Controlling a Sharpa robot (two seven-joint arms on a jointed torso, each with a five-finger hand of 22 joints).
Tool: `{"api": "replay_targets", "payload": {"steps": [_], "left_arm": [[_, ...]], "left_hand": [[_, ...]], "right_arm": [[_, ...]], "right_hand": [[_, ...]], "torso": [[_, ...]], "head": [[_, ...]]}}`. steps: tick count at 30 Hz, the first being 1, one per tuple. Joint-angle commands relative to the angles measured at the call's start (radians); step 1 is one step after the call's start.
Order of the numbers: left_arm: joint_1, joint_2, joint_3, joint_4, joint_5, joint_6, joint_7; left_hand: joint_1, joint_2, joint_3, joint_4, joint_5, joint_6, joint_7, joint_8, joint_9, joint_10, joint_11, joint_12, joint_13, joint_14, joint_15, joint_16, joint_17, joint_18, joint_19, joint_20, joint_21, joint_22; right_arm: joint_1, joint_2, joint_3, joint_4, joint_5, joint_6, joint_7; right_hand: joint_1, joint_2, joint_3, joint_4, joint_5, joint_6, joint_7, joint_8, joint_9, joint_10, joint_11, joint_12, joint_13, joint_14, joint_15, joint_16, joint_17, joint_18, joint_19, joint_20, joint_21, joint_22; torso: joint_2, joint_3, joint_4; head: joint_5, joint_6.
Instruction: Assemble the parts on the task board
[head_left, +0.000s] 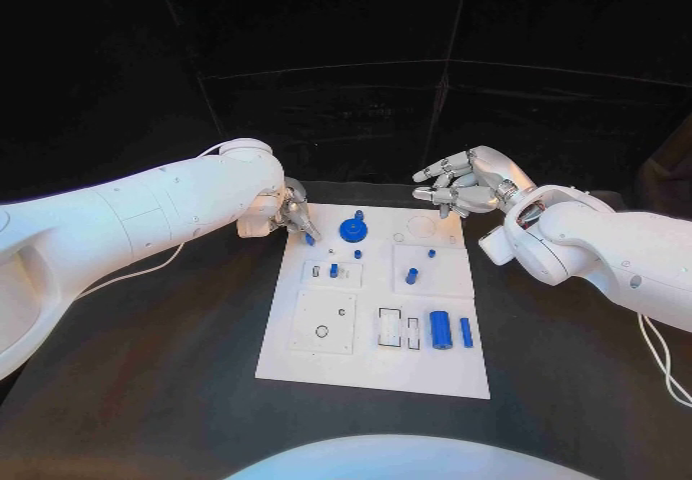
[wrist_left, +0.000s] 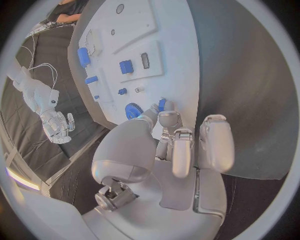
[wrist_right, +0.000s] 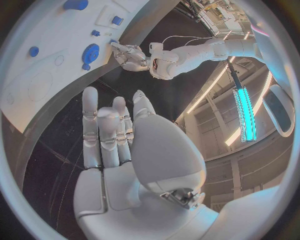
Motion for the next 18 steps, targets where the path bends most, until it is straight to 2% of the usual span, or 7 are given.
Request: {"api": "replay_targets", "payload": {"steps": [1,5,12,18], "left_arm": [[0.001,-0.019,0.001,0.029,0.031,-0.062,0.026],[0.002,-0.058,0.002,0.086,0.036,-0.107,0.036],[0.002,-0.128,0.001,0.216,0.037,-0.193,0.058],[-0.008,-0.184,0.000,0.326,-0.026,-0.260,0.080]], "left_hand": [[0.003,0.001,0.078,-0.064,0.005,0.003,-0.003,0.006,0.005,0.010,0.000,0.002,0.001,0.106,-0.002,0.003,0.263,0.009,0.010,-0.007,0.000,0.001],[-0.017,-0.014,0.115,-0.075,0.004,0.005,-0.004,0.013,0.009,0.017,-0.002,0.004,0.004,0.106,-0.003,0.003,0.263,0.009,0.011,-0.007,0.000,0.003],[-0.034,-0.031,0.152,-0.085,0.004,0.005,-0.006,0.019,0.013,0.023,-0.003,0.006,0.005,0.106,-0.004,0.003,0.263,0.009,0.012,-0.008,0.001,0.005],[-0.040,-0.038,0.168,-0.088,0.004,0.007,-0.006,0.023,0.015,0.029,-0.004,0.010,0.010,0.106,-0.004,0.003,0.263,0.008,0.014,-0.009,0.005,0.011]], "right_arm": [[0.002,0.000,0.001,0.001,0.002,0.007,0.009],[0.002,-0.001,0.001,0.000,0.002,0.007,0.009],[0.002,-0.002,0.000,-0.003,0.002,0.008,0.009],[0.002,-0.002,0.000,-0.007,0.002,0.009,0.009]], "right_hand": [[-0.001,0.006,-0.005,-0.003,0.005,-0.007,-0.002,0.002,-0.001,-0.008,0.001,0.002,-0.001,-0.005,0.002,-0.004,0.002,0.020,-0.005,0.003,-0.005,-0.001],[-0.001,0.006,-0.005,-0.003,0.005,-0.007,-0.002,0.002,-0.001,-0.008,0.001,0.002,-0.001,-0.005,0.002,-0.004,0.002,0.020,-0.005,0.003,-0.005,-0.001],[0.001,0.006,-0.006,-0.004,0.006,-0.008,-0.002,0.002,-0.001,-0.008,0.002,0.003,-0.002,-0.005,0.002,-0.003,0.003,0.021,-0.005,0.004,-0.005,-0.001],[0.001,0.006,-0.006,-0.003,0.006,-0.008,-0.002,0.002,-0.001,-0.008,0.002,0.003,-0.002,-0.005,0.002,-0.003,0.003,0.021,-0.005,0.004,-0.006,-0.001]], "torso": [[-0.001,0.0013,0.0012],[-0.001,0.0013,0.0024],[-0.003,0.0020,0.0054],[-0.005,0.0024,0.0073]], "head": [[0.000,-0.001],[0.001,0.000],[0.005,-0.001],[0.009,-0.002]]}}
